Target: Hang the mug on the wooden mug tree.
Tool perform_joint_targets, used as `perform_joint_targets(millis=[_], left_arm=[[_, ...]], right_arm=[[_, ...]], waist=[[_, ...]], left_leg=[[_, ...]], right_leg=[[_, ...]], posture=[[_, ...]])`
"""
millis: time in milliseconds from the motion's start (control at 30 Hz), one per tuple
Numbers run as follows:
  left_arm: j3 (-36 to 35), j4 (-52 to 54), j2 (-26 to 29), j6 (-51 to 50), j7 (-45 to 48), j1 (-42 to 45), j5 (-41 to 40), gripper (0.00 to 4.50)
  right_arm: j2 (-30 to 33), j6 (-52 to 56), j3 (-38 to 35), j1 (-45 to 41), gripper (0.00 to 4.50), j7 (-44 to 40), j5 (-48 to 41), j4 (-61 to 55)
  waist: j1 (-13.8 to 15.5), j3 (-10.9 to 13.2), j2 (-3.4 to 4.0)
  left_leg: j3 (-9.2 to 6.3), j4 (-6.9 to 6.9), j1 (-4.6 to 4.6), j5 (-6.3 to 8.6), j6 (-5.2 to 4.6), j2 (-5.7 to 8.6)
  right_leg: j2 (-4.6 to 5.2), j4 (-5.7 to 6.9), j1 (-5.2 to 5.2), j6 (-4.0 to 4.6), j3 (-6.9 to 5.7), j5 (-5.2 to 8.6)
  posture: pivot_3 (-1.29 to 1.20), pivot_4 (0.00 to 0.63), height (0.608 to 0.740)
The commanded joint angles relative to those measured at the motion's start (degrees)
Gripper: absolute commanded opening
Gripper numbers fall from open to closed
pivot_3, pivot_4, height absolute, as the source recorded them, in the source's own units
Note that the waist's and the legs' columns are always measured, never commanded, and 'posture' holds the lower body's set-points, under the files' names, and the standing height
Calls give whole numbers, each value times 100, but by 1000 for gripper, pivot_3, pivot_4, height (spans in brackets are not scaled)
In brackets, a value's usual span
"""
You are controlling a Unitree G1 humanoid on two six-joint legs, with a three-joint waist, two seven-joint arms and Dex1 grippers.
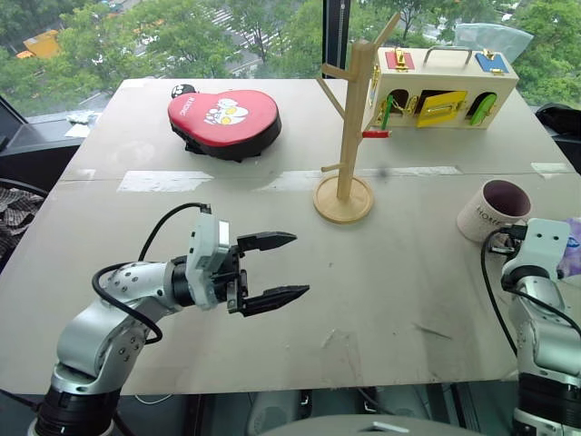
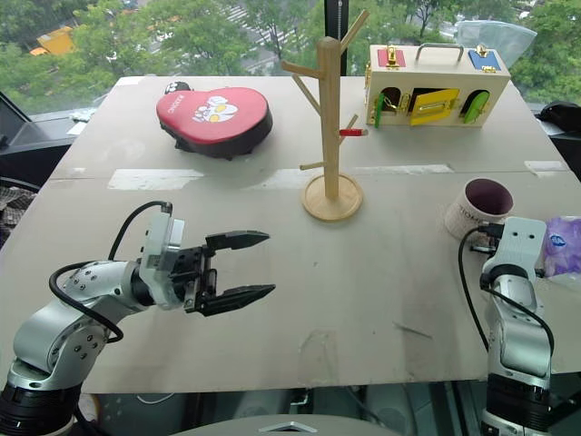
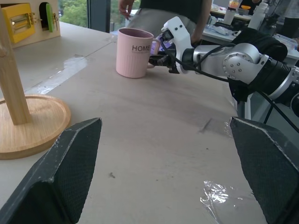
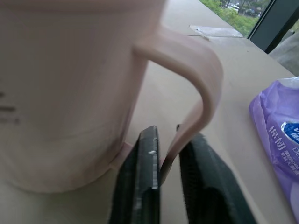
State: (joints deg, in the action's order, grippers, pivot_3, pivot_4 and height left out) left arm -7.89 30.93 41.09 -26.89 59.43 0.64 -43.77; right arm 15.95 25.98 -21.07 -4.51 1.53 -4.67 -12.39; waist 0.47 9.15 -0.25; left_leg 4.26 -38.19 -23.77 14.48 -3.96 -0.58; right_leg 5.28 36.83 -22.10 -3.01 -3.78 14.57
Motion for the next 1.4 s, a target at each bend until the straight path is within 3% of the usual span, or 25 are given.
perform_joint_targets(millis=[33,200,333,600,767,967,1233,1400], left_arm=[[-86,252,-127,140,-161,-97,-63,4500],[-128,40,-384,441,-448,-337,300,4500],[-404,-334,-909,1340,-423,-505,482,4500],[-1030,-660,-875,1590,529,-1069,-319,4500],[-1274,-164,-957,1539,319,-1456,-625,4500],[-1315,306,-1093,1584,-73,-1874,-605,4500],[-1227,368,-1218,1691,-316,-1976,-480,4500],[-1188,391,-1215,1703,-432,-1944,-432,4500]], right_arm=[[241,-290,-33,47,14,-337,-68,17],[679,-694,100,-5,14,-1624,-728,-210],[1314,-433,520,-377,14,-2986,-1434,-611],[2362,19,1838,-2906,14,-4663,-1421,484],[2435,332,2365,-4124,14,-5363,-1434,1081],[2478,525,2811,-4908,14,-5922,-1287,1463],[1765,347,3532,-5836,14,-5704,-411,3105],[1660,99,3114,-5855,2301,-5370,-308,3349]], waist=[[12,0,1],[-20,2,8],[-78,6,17],[-126,6,6],[-92,9,-2],[-110,11,-1],[-148,11,-1],[-100,12,0]], left_leg=[[-2,0,-1,0,0,-1],[3,-1,-1,0,-1,-2],[6,-2,1,0,-2,-5],[1,-8,-4,1,-5,-13],[-13,-7,-12,3,-7,-8],[-10,-9,-20,8,-15,4],[-11,-8,-10,8,-14,3],[-11,-8,-19,7,-13,6]], right_leg=[[-2,0,0,0,-2,0],[-2,0,0,0,4,0],[-5,0,-1,0,9,-1],[0,0,-5,4,2,-1],[41,-6,-4,6,-8,-2],[65,-7,-2,4,-13,-4],[64,-1,-3,11,-12,-5],[65,-4,-6,10,-20,-6]], posture=[[0,150,731],[0,150,731],[0,150,731],[0,150,731],[0,150,731],[0,150,731],[0,150,731],[0,150,731]])
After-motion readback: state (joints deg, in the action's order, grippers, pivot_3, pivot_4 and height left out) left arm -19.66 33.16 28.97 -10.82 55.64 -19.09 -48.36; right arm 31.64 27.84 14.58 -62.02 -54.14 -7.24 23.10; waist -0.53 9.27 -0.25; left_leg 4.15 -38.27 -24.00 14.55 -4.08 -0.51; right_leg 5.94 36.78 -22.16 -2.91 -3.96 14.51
